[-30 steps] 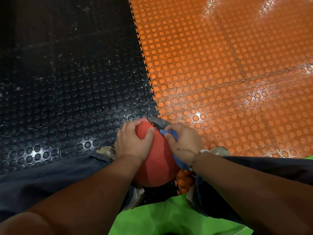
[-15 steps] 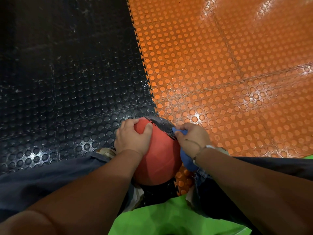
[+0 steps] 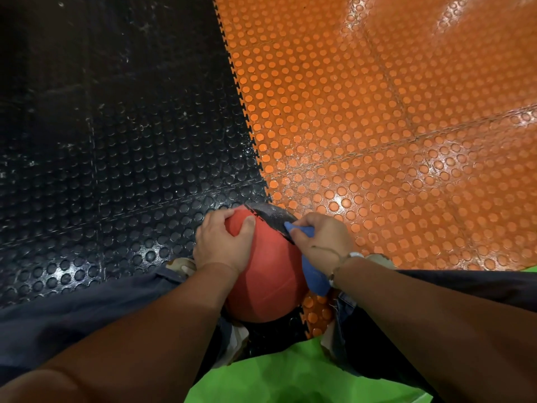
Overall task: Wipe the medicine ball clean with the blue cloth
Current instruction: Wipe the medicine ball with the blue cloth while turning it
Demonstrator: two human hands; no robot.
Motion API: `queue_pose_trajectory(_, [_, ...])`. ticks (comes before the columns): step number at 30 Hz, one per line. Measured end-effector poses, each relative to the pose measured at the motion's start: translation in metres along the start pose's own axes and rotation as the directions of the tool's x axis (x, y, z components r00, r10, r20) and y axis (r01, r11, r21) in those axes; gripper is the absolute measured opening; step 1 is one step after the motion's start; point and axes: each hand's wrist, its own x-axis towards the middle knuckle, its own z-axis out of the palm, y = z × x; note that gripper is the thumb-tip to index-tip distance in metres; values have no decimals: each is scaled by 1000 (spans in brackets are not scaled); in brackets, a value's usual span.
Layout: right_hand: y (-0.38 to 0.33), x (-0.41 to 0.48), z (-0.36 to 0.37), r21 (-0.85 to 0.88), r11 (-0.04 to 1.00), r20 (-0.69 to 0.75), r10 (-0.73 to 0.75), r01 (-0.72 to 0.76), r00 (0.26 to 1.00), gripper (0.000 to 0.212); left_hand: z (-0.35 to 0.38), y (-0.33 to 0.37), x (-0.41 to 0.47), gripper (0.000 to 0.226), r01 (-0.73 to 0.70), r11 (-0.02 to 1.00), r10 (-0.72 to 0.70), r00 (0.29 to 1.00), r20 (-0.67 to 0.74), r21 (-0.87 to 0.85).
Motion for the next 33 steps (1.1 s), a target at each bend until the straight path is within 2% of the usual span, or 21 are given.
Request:
queue_pose_trajectory(3, [5,4,-7,-25,993,9,119,-118,993,19,0,-1,0,44,-13,1000,13,1000,4,0])
queue_pose_trajectory(5, [-2,1,-4,-103,994,-5,46,-46,999,17,1,0,0,44,-9,1000,9,1000,-9,13])
queue_pose_trajectory(8, [-10,-6,7,-136,979,3,-152,151,988,19,1,1,2,43,20,1000,-20,1000,-17,1])
queue_pose_trajectory(9, [-9,-5,6,-135,979,-2,-157,155,988,20,1,2,3,43,25,1000,-25,1000,-13,-3])
queue_pose_trajectory(12, [2,3,-3,-102,995,-31,3,-6,1000,20,2,4,3,44,20,1000,-20,1000,1,12])
queue_pose_trajectory(14, [1,6,-2,-133,990,-28,41,-44,999,17,5,6,1,46,8,999,-8,1000,-1,40])
queue_pose_trajectory(18, [-14,1,9,-222,959,7,-178,175,984,16,6,5,2,45,11,1000,-11,999,-31,28])
queue_pose_trajectory(19, [-13,3,6,-208,962,23,-175,176,984,17,6,5,2,45,9,1000,-8,1000,-30,25])
queue_pose_trajectory(22, [-5,16,-10,-175,984,34,44,-38,998,21,7,5,-5,46,-32,997,32,999,0,74])
queue_pose_trajectory(24, [-6,19,-11,-276,953,39,142,-125,989,21,10,6,-11,46,-75,988,74,997,13,136])
queue_pose_trajectory(26, [-16,16,-1,-340,940,49,58,-38,997,17,14,9,-13,46,-108,975,107,994,18,192])
queue_pose_trajectory(29, [-19,12,5,-286,955,26,-68,73,997,13,15,13,-14,46,-121,969,116,993,35,215])
queue_pose_trajectory(31, [-11,16,-3,-198,980,3,-9,9,1000,8,14,12,-15,44,-146,966,138,989,49,216])
queue_pose_trajectory(33, [-2,19,-13,-191,977,17,97,-92,995,16,14,11,-19,43,-199,952,188,980,69,231])
